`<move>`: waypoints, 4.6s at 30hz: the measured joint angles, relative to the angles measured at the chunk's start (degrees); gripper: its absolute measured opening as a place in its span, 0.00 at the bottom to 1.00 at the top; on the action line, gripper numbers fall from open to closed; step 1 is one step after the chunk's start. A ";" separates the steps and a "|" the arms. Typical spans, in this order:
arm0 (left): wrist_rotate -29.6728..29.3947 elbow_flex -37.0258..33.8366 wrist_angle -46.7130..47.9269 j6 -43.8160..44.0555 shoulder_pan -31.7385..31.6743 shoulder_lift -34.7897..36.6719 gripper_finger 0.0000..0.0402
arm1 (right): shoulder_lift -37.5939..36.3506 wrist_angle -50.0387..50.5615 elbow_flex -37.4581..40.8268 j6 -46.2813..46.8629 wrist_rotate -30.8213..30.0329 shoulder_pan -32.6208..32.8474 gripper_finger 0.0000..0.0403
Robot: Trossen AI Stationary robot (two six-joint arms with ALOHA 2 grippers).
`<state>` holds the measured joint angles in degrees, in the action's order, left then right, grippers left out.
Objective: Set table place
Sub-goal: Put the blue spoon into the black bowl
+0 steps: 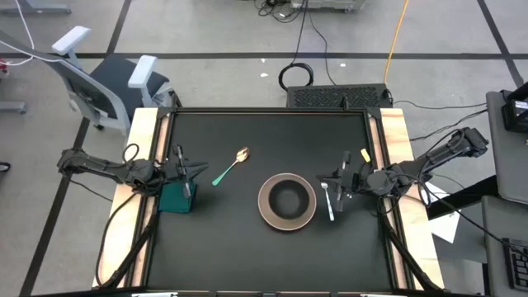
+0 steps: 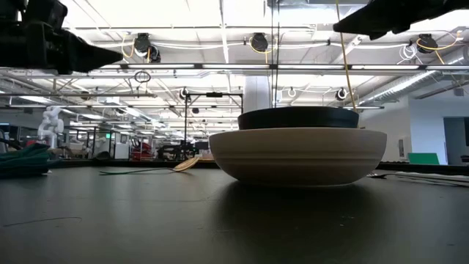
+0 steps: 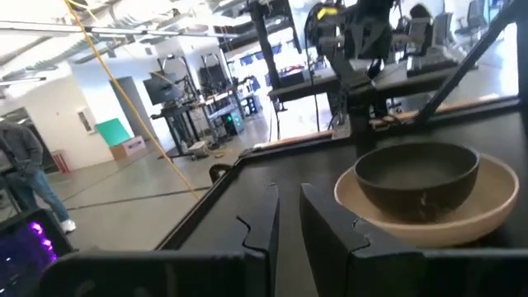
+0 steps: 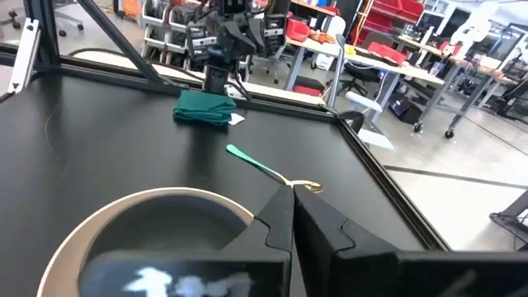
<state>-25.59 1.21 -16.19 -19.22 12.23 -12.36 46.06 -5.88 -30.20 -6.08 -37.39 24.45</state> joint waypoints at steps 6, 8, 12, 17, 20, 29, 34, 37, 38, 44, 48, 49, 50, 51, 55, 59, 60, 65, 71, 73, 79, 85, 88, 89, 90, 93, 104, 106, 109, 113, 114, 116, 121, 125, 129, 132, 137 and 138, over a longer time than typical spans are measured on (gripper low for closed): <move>4.55 0.02 4.56 2.71 0.00 -0.02 0.14 | 1.41 0.52 0.00 -0.20 0.00 0.00 0.00; 4.84 0.01 4.98 3.47 0.02 -0.02 0.14 | 2.10 0.52 0.00 -0.28 0.11 0.00 0.00; 4.53 0.02 4.99 6.67 0.00 -0.02 0.14 | 3.39 0.53 0.00 -0.40 0.15 0.00 0.00; 0.75 0.02 6.90 13.12 -0.03 -0.02 0.14 | 4.12 0.34 0.00 0.24 0.17 0.00 0.00; -0.39 0.02 9.93 17.12 -0.68 -0.96 0.14 | 4.25 0.27 0.00 0.85 0.20 0.00 0.00; 3.73 0.02 9.03 27.94 -4.60 -10.65 0.14 | 5.25 -0.13 0.00 1.92 0.20 0.00 0.00; 4.01 0.04 1.65 33.09 -7.76 -17.54 0.14 | 5.25 -1.25 0.00 1.85 0.20 0.00 0.00; 6.31 0.16 -1.69 35.37 -9.55 -21.59 0.14 | 5.25 -1.21 0.00 1.87 0.20 0.00 0.00; 7.17 0.61 -1.73 35.71 -10.03 -22.95 0.14 | 5.25 -1.19 0.00 1.91 0.20 0.00 0.00; 7.77 5.97 -1.52 35.65 -12.17 -32.89 0.14 | 5.25 -4.82 3.25 1.27 0.20 -0.06 0.00; 11.44 10.04 0.36 34.42 -13.08 -38.85 0.14 | 5.16 -11.77 6.45 -0.72 0.20 -0.70 0.00; 12.89 10.87 1.29 34.32 -13.07 -40.12 0.14 | 5.01 -13.08 6.96 -0.93 0.21 -0.80 0.00; 14.30 11.73 2.10 34.34 -13.07 -41.55 0.14 | 4.76 -13.86 7.27 -0.96 0.20 -0.83 0.00; 15.25 12.69 3.38 34.32 -13.07 -42.82 0.14 | 4.46 -14.02 7.42 -0.92 0.24 -0.83 0.00; 15.34 16.57 8.37 34.56 -13.08 -47.40 0.14 | 3.35 -13.91 7.76 -1.07 3.90 -0.72 0.00; 15.61 20.96 12.84 34.60 -13.88 -51.38 0.14 | 2.52 -13.86 7.76 -1.06 4.92 -0.70 0.00; 15.59 22.01 14.05 34.56 -14.30 -52.01 0.14 | 2.41 -13.73 7.76 -1.05 4.92 -0.72 0.00; 15.64 25.37 19.09 34.19 -16.67 -53.67 0.14 | 2.15 -12.88 7.76 -0.73 4.92 -0.66 0.00; 18.09 26.11 21.24 33.04 -19.09 -53.64 0.14 | 2.14 -12.75 7.76 -0.75 4.92 0.04 0.00; 19.96 26.12 21.90 34.25 -20.24 -53.64 0.14 | 2.15 -12.75 7.76 -0.77 4.92 0.04 0.00; 25.85 26.12 25.66 40.55 -24.36 -53.66 0.14 | 2.15 -12.75 7.76 -0.66 4.92 0.04 0.00; 26.76 28.32 28.15 39.29 -25.18 -54.05 0.14 | 2.15 -12.73 7.76 -0.66 4.92 0.04 0.00; 25.94 32.10 31.16 38.34 -25.18 -55.92 0.14 | 2.15 -12.73 7.76 -0.70 4.92 0.04 0.00; 25.92 33.59 32.67 37.55 -25.18 -57.15 0.14 | 2.15 -12.73 7.76 -0.73 4.92 0.04 0.00; 25.84 35.15 34.53 36.63 -25.18 -58.61 0.14 | 2.15 -12.73 7.76 -0.73 4.92 0.04 0.00; 25.16 39.98 42.55 35.78 -25.24 -63.16 0.14 | 2.15 -12.73 7.76 -0.77 4.92 0.04 0.00; 23.65 50.98 51.65 32.72 -24.92 -72.99 0.14 | 2.15 -13.65 9.31 -0.66 4.92 0.04 0.00; 23.87 52.34 52.50 32.40 -24.88 -74.51 0.14 | 2.15 -14.71 9.35 -0.66 4.92 0.04 0.00; 23.92 54.07 54.87 32.32 -24.87 -77.09 0.14 | 2.13 -15.92 9.38 -0.64 4.92 0.04 0.00; 23.92 54.55 55.69 32.37 -24.90 -80.12 0.14 | 2.10 -15.63 9.38 -0.64 4.92 0.04 0.00; 23.79 54.55 55.21 32.39 -24.90 -80.38 0.14 | 2.10 -15.63 9.38 -0.64 4.92 0.04 0.00; 22.25 54.48 55.09 32.67 -24.83 -80.44 0.14 | 2.10 -15.67 9.38 -0.46 4.92 0.04 0.00; 19.74 54.40 55.18 32.40 -24.83 -80.37 0.14 | 2.10 -15.68 9.38 -0.16 5.04 0.04 0.00; 19.71 54.40 55.06 30.17 -24.79 -80.37 0.14 | 2.10 -15.70 9.38 -0.13 6.19 0.04 0.00; 18.68 54.38 53.64 30.01 -24.79 -80.37 0.17 | 2.10 -15.68 9.38 0.42 6.21 0.04 0.00; 18.63 54.37 53.41 30.03 -24.79 -80.37 0.23 | 2.10 -15.68 9.40 0.46 6.21 0.04 0.00; 18.56 54.34 53.45 30.91 -24.79 -80.54 0.39 | 2.10 -15.54 9.40 0.89 6.21 0.03 0.00; 18.59 54.34 53.84 31.03 -24.79 -80.54 0.41 | 2.10 -15.47 9.41 0.89 6.21 0.04 0.00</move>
<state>-7.00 55.55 37.64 11.81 -12.56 -92.90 48.16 -21.35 -20.79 -5.19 -31.18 24.49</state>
